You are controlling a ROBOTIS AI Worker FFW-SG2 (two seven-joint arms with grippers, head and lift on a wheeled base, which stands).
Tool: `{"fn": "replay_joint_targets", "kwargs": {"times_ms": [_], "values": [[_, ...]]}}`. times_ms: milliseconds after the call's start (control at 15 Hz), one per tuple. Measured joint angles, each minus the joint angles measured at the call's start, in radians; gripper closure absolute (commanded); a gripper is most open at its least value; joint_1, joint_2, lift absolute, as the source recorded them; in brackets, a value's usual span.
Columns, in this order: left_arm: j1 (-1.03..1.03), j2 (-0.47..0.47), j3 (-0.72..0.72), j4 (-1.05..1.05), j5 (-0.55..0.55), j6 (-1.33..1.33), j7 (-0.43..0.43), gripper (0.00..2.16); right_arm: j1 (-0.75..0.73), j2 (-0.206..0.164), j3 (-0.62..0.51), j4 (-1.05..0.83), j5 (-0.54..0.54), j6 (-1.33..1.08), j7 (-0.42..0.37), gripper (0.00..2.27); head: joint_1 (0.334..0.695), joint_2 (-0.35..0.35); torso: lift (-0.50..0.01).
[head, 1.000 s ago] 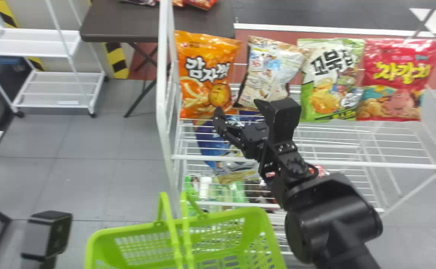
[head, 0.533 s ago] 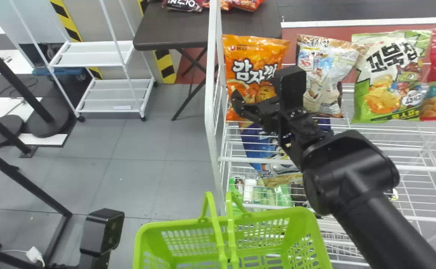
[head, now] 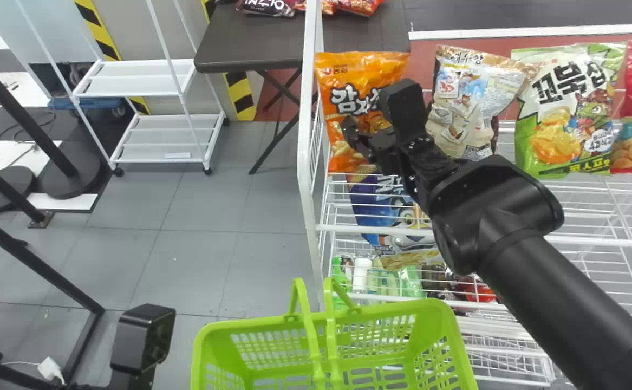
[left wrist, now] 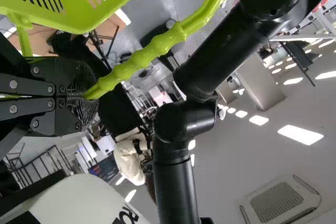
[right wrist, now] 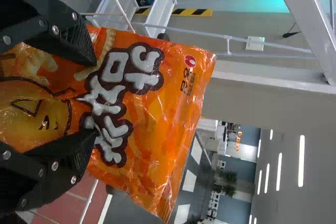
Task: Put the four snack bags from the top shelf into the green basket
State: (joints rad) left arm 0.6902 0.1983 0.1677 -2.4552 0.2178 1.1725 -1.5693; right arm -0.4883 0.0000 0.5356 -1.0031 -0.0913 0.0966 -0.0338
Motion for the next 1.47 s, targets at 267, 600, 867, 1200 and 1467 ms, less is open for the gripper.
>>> {"fn": "replay_joint_targets", "kwargs": {"times_ms": [267, 600, 867, 1200, 1467], "values": [[0.000, 0.002, 0.004, 0.000, 0.000, -0.003, 0.000, 2.15, 0.050, 0.000, -0.003, -0.044, 0.037, -0.004, -0.005, 2.25, 0.695, 0.129, -0.006], [-0.009, 0.001, 0.008, 0.012, -0.001, -0.008, 0.000, 2.15, 0.186, 0.000, -0.066, -0.254, 0.120, 0.033, 0.008, 2.25, 0.695, 0.142, -0.006], [-0.042, -0.006, 0.013, 0.041, -0.013, -0.008, 0.000, 2.15, 0.334, 0.000, -0.140, -0.495, 0.132, 0.086, 0.011, 2.25, 0.695, 0.119, -0.006], [-0.140, -0.024, -0.017, 0.098, -0.092, 0.015, 0.000, 2.15, 0.510, -0.024, -0.201, -0.767, 0.105, 0.185, 0.031, 2.25, 0.695, 0.077, -0.006], [-0.205, -0.028, -0.031, 0.126, -0.109, 0.048, 0.000, 2.15, 0.709, -0.077, -0.245, -1.054, 0.104, 0.363, 0.038, 2.25, 0.695, 0.014, -0.006]]}}
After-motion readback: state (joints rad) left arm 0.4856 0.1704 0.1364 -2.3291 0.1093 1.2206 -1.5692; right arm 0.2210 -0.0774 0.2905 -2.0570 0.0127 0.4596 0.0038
